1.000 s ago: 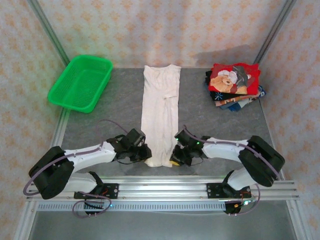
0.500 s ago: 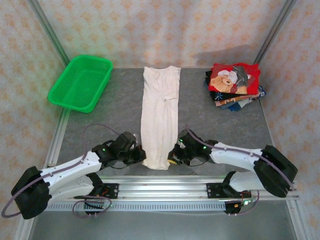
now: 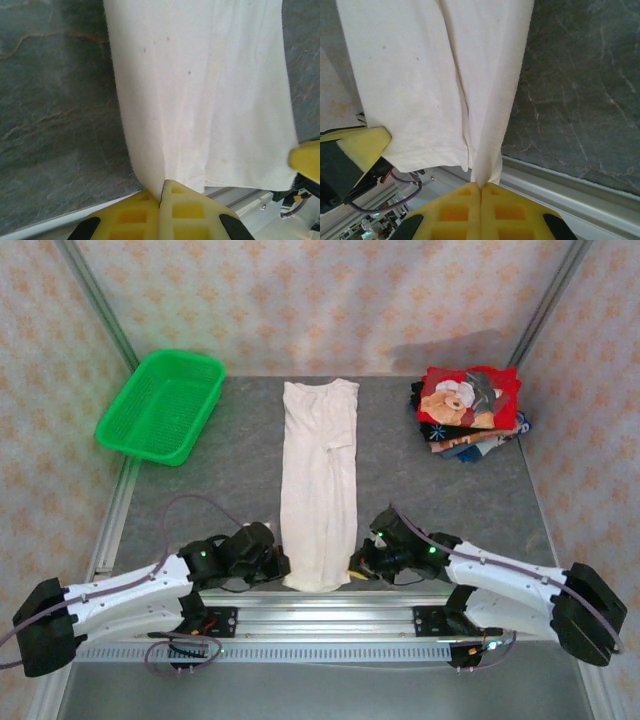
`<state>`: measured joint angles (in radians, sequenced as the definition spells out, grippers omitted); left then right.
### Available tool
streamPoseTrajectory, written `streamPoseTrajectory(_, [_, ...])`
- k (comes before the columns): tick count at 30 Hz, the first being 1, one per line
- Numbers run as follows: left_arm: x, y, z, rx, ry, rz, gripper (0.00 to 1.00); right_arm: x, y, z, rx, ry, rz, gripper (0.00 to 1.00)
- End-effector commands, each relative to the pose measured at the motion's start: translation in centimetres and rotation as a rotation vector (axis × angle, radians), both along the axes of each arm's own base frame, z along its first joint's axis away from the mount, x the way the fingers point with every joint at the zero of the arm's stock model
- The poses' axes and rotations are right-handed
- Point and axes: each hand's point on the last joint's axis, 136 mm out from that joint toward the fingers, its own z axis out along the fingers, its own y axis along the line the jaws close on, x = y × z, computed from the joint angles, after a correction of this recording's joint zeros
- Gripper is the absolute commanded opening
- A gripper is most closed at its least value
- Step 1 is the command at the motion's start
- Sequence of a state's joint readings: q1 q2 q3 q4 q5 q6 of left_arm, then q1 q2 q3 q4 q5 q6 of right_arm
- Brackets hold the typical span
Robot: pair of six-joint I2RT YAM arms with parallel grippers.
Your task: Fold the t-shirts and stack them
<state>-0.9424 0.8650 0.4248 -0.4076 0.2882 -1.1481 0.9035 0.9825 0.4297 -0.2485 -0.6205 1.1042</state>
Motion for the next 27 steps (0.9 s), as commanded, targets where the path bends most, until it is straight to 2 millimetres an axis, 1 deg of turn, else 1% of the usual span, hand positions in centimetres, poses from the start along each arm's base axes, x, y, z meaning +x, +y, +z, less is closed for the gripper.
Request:
streamPoseTrajectory(1, [0.9,1.0,2.2,0.008,-0.046,0.086,0.0,-0.4,-1.2,-0.2,-0.032,0.012,-0.044,0.0])
streamPoseTrajectory(5, [1.8,1.4,4.5,0.009,-0.096,0.12,0.0,0.6,-1.3,1.9,-0.027,-0.05,-0.067,0.0])
streamPoseTrajectory(8, [3.6,0.7,7.2,-0.046,-0.134,0.154,0.0,2.2,-1.2,3.8,-0.034,-0.085,-0.073,0.0])
streamPoseTrajectory(9, [4.3,0.5,8.2,-0.057,-0.14,0.16,0.0,3.0,-1.2,4.6,-0.033,-0.097,-0.081,0.0])
streamPoseTrajectory(11, [5.5,0.9,9.5,-0.029,-0.142,0.159,0.0,5.0,-1.4,6.1,-0.026,-0.122,-0.101,0.0])
streamPoseTrajectory(13, [6.9,1.3,10.7,-0.007,-0.153,0.156,0.0,7.5,-1.4,7.5,-0.01,-0.138,-0.111,0.0])
streamPoseTrajectory(16, [9.1,1.9,11.1,-0.002,-0.13,0.169,0.0,10.8,-1.0,9.1,-0.019,-0.161,-0.077,0.0])
streamPoseTrajectory(19, [11.6,2.8,11.5,0.01,-0.128,0.192,0.0,14.4,-0.9,9.7,-0.048,-0.162,-0.057,0.0])
streamPoseTrajectory(22, [14.5,3.6,11.6,0.008,-0.119,0.207,0.0,18.0,-0.9,10.1,-0.034,-0.168,-0.078,0.0])
streamPoseTrajectory(25, [17.4,4.1,11.5,0.009,-0.111,0.203,0.0,21.3,-1.0,10.0,-0.041,-0.162,-0.082,0.0])
streamPoseTrajectory(27, [19.1,4.4,11.2,0.029,-0.104,0.194,0.0,22.9,-1.0,9.7,-0.046,-0.156,-0.084,0.0])
